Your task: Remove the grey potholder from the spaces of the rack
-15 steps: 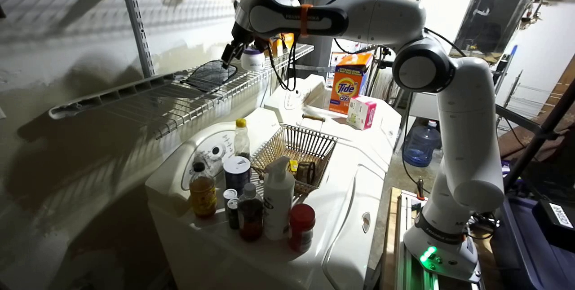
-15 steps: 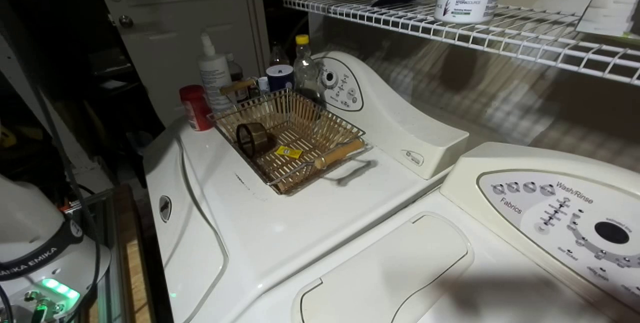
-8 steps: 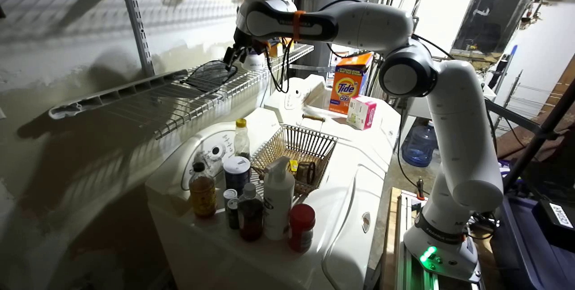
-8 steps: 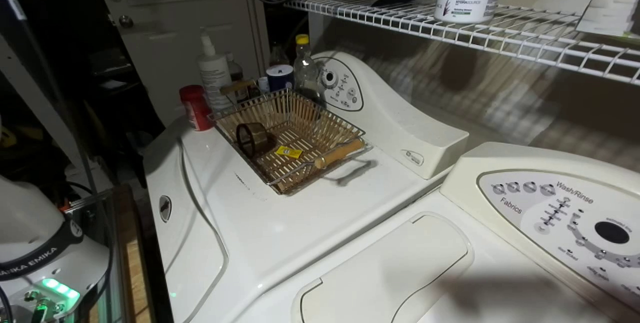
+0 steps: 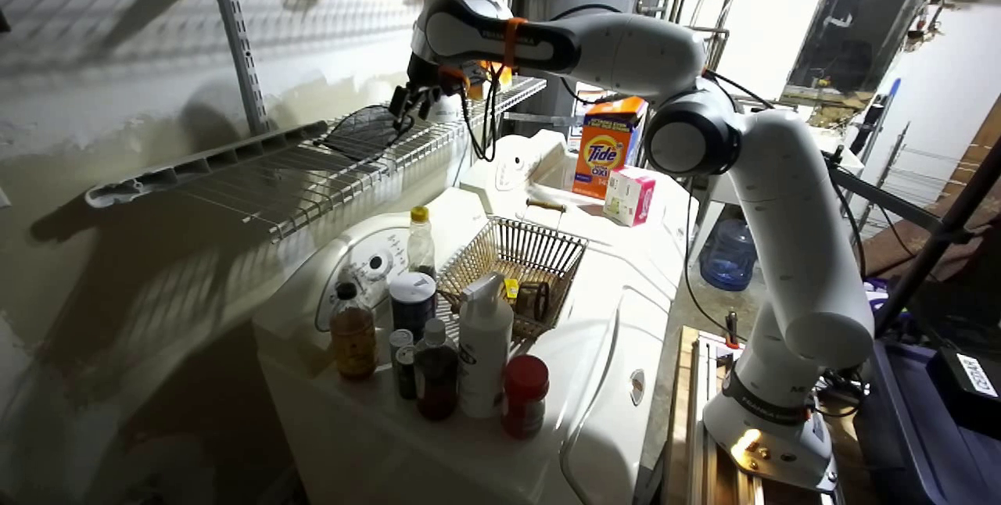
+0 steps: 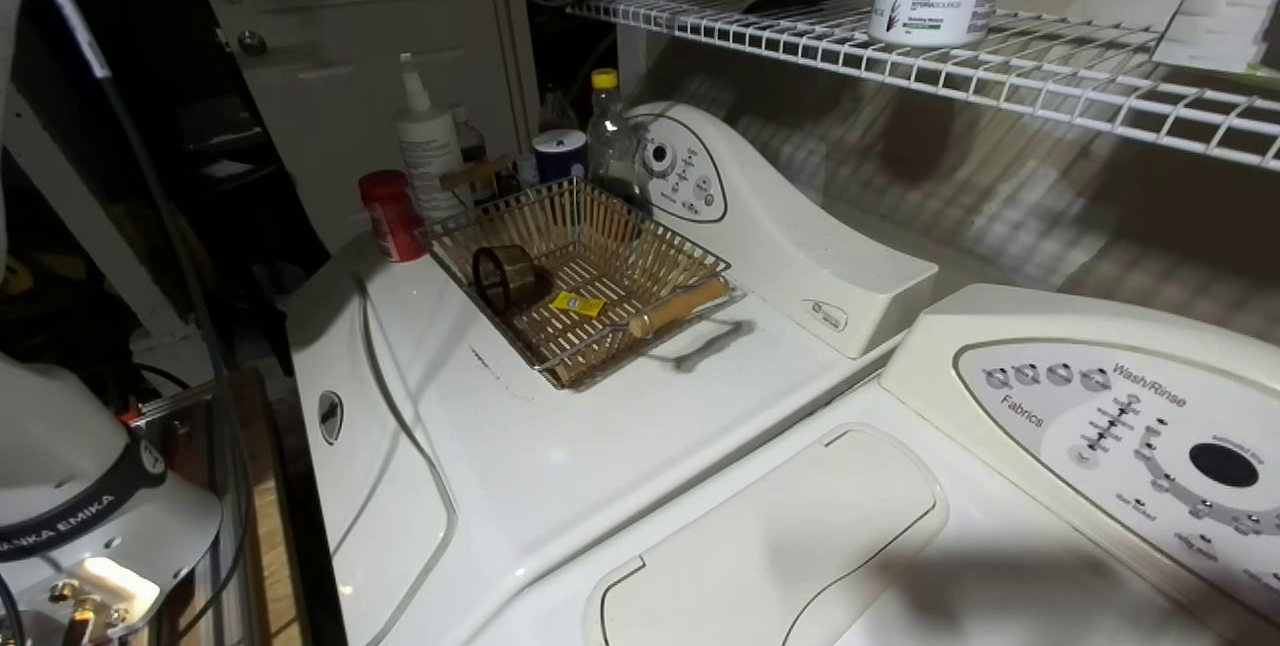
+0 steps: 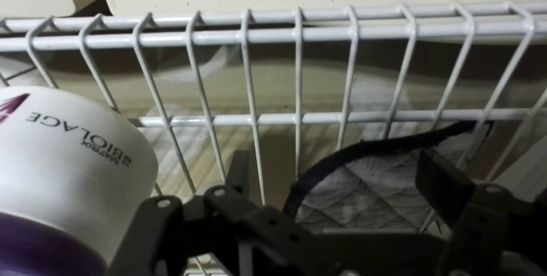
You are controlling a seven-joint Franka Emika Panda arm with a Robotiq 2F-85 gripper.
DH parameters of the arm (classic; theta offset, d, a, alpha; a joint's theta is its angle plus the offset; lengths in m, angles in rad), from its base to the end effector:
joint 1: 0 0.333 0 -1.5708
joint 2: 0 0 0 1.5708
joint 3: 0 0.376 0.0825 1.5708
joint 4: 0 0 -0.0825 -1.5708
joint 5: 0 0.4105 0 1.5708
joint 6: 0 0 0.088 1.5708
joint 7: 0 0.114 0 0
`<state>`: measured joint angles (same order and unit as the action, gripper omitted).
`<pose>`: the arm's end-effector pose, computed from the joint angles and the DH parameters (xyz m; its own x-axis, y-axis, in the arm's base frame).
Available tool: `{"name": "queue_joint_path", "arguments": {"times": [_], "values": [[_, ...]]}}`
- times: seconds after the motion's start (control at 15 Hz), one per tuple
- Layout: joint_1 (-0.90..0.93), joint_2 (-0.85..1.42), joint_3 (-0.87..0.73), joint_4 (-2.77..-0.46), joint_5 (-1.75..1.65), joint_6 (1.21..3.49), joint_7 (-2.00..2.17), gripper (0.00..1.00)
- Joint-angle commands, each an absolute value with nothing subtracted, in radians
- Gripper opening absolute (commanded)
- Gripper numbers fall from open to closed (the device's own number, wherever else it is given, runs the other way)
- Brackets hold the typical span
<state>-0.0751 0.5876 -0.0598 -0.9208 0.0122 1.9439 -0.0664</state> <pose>0.8044 -0.0897 0.6424 0.9067 -0.0374 0.4202 -0.0638 -0.9968 0.0489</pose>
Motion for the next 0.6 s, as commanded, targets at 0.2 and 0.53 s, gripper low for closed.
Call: {"name": "queue_joint_path", "arguments": {"times": [0.2, 0.53], "values": [[-0.131, 0.667, -0.007, -0.777, 0.16, 1.884, -0.064, 0.63], [-0.145, 0.694, 0.003, -0.741, 0.191, 1.878, -0.057, 0.27]]}}
